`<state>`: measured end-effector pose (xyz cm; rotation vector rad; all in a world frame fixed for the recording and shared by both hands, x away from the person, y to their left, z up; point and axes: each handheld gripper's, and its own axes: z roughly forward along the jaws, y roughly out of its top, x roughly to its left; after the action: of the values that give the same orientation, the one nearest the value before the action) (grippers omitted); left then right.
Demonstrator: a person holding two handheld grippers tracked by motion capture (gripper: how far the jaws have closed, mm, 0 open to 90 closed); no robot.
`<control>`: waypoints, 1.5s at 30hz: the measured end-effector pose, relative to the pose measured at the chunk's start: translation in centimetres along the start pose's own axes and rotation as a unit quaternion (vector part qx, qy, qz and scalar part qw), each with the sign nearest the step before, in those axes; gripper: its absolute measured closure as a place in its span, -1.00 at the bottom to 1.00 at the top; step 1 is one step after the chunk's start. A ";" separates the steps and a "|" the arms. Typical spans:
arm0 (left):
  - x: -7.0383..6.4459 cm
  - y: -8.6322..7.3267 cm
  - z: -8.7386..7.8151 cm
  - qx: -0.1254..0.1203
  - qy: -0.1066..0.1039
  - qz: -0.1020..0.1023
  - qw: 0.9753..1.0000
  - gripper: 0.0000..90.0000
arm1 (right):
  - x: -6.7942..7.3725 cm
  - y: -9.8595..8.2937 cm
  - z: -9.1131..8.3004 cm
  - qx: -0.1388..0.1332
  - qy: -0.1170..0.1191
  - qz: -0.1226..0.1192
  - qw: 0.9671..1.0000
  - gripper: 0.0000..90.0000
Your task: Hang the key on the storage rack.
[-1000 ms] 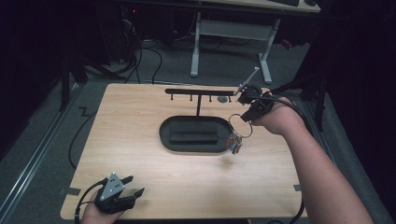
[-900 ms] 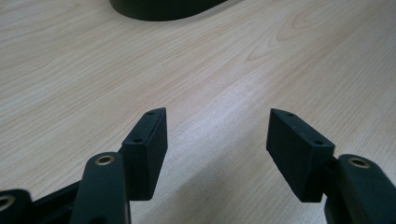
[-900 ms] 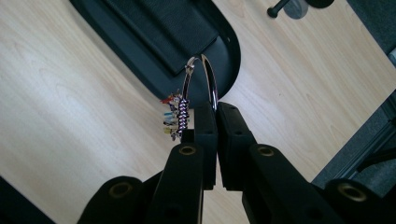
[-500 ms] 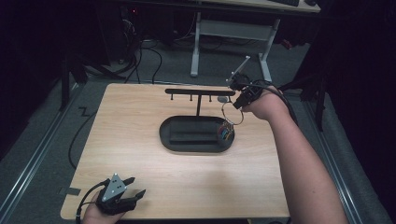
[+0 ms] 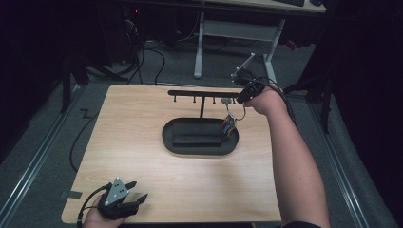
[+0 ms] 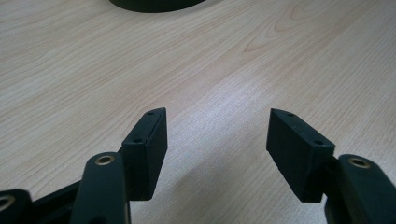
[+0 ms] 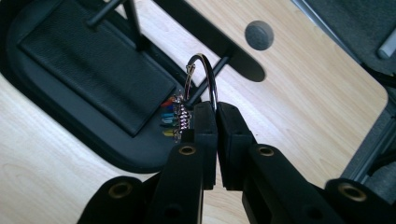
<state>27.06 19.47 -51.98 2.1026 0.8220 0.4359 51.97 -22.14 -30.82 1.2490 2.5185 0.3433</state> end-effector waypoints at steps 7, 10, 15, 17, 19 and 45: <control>-0.2 0.1 0.1 0.004 -0.001 0.004 1.000 -0.13 | -0.2 0.2 0.6 0.000 0.003 0.009 1.000 0.95; -0.2 0.1 0.1 0.004 -0.002 0.007 1.000 -0.13 | -0.1 0.3 1.0 -0.001 0.004 0.017 1.000 0.95; -0.2 0.0 0.1 0.007 -0.005 0.009 1.000 -0.13 | 0.3 0.5 1.4 -0.008 -0.017 0.009 1.000 0.87; -0.2 0.0 0.1 0.010 -0.006 0.010 1.000 -0.14 | 0.3 0.5 1.4 -0.009 -0.019 0.009 1.000 0.86; -0.1 0.0 0.1 0.010 -0.005 0.011 1.000 -0.14 | 0.5 0.4 1.2 -0.019 -0.020 0.010 1.000 0.82; -0.2 0.1 0.5 0.008 -0.015 0.002 1.000 -0.11 | 2.5 -9.6 -0.3 -0.106 -0.034 0.022 0.994 0.09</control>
<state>27.25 18.97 -52.23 2.1212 0.8071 0.4009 43.40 -25.82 -34.32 1.2133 2.3307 0.5532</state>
